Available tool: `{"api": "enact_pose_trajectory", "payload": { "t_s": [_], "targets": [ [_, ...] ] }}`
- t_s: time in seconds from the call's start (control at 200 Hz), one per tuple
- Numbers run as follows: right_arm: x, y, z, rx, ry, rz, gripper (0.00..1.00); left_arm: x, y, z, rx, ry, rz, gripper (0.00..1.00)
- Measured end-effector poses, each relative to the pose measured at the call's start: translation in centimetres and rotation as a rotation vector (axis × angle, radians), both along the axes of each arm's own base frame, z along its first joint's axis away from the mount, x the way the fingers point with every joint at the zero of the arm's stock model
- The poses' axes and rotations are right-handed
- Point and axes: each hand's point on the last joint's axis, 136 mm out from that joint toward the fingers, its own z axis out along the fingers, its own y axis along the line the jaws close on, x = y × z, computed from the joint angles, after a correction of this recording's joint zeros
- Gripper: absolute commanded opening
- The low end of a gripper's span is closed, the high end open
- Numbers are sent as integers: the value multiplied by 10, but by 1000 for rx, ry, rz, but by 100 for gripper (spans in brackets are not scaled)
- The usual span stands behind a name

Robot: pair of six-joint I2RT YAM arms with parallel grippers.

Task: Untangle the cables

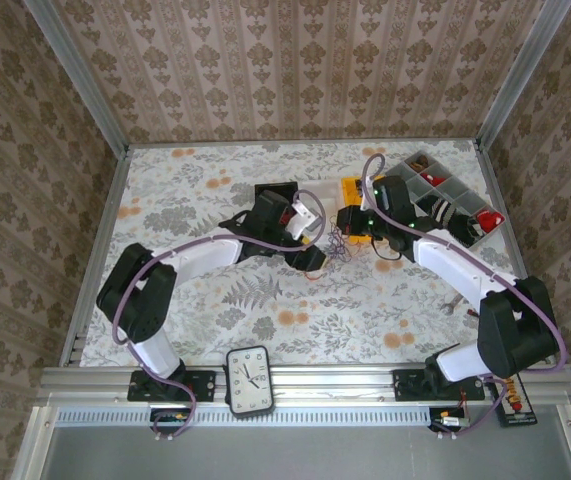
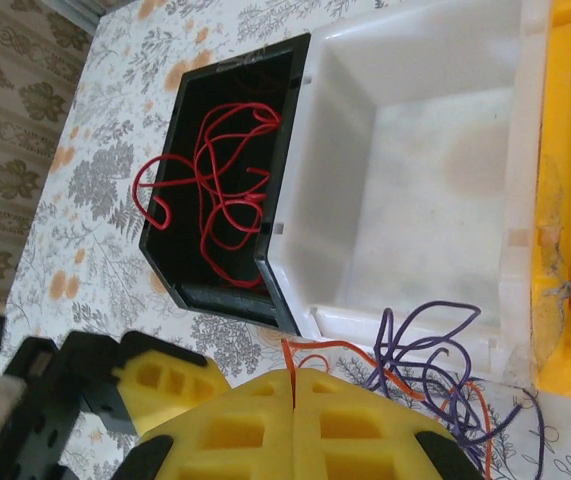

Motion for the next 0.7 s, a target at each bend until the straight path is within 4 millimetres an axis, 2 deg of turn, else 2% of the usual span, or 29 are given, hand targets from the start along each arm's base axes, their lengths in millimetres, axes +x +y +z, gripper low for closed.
{"api": "enact_pose_trajectory", "payload": {
  "t_s": [0.17, 0.355, 0.545, 0.7],
  "targets": [
    [2, 1, 4, 40, 4, -2, 0, -6, -9, -5, 19, 2, -49, 76],
    [2, 2, 6, 53, 5, -1, 0, 8, -25, -18, 31, -2, -60, 76],
    [3, -16, 0, 59, 27, -60, 0, 21, -38, -32, 58, -54, -47, 75],
    [-1, -20, 24, 97, -22, -70, 0, 33, -42, -51, 94, -92, -4, 75]
  ]
}}
